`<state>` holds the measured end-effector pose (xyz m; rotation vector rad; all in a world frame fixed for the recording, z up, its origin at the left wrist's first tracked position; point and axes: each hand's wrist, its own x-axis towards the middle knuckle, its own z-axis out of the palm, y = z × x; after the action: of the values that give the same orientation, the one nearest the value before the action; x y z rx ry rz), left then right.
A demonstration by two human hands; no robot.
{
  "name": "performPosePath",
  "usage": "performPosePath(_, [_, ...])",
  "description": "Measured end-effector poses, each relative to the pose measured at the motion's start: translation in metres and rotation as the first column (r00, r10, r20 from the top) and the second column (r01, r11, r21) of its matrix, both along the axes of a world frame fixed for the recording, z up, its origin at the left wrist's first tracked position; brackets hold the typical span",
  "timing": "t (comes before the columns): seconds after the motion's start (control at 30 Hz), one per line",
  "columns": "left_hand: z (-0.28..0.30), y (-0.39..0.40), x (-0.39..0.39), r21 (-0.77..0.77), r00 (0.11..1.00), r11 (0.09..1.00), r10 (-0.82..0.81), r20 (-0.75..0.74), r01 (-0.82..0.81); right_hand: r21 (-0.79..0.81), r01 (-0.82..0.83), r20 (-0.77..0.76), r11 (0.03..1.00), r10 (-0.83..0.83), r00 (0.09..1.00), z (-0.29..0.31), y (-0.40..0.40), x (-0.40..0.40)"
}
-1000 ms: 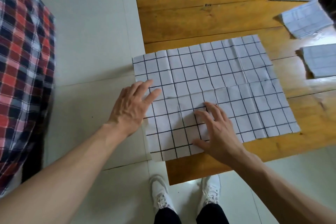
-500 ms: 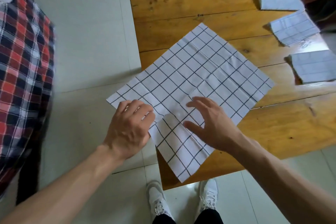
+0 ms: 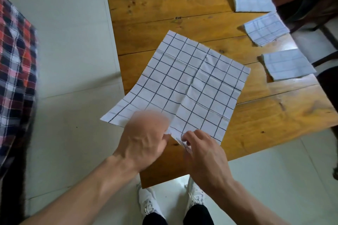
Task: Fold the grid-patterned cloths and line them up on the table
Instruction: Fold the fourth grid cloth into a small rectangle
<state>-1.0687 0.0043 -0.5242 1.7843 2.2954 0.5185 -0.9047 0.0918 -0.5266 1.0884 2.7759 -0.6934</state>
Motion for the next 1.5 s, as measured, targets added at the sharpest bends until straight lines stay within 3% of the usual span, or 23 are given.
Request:
performPosePath(0.13, [0.007,-0.007,-0.013,-0.051,1.0,0.998,-0.021,-0.017,0.02,0.031,-0.007,0.038,0.999,0.005,0.999,0.006,0.022,0.013])
performPosePath(0.37, [0.005,-0.023,-0.048,-0.188,0.996,0.978,0.086,-0.035,-0.091,0.031,0.049,-0.006,0.998,-0.048,0.999,0.03,0.048,0.038])
performPosePath(0.8, [0.06,-0.06,-0.051,-0.167,0.985,0.972,-0.15,0.089,0.164,0.116,0.02,-0.013,0.993,-0.018,1.0,0.058,0.051,0.062])
performPosePath(0.97, [0.07,-0.066,-0.052,-0.152,0.966,0.969,-0.164,0.201,0.196,0.04,0.083,-0.028,0.996,-0.082,0.996,0.067,0.046,0.074])
performPosePath(1.1, [0.08,-0.061,-0.062,-0.116,0.942,0.984,-0.09,0.322,0.134,-0.057,0.155,-0.088,0.986,-0.16,0.983,0.076,0.05,0.079])
performPosePath(1.27, [0.08,-0.04,-0.071,-0.056,0.93,0.998,0.033,0.366,-0.014,-0.078,0.21,-0.13,0.975,-0.219,0.967,0.07,0.073,0.068])
performPosePath(1.5, [0.061,0.017,-0.087,-0.04,0.826,0.958,0.264,0.498,-0.283,-0.123,0.294,-0.173,0.948,-0.312,0.934,0.055,0.124,0.035])
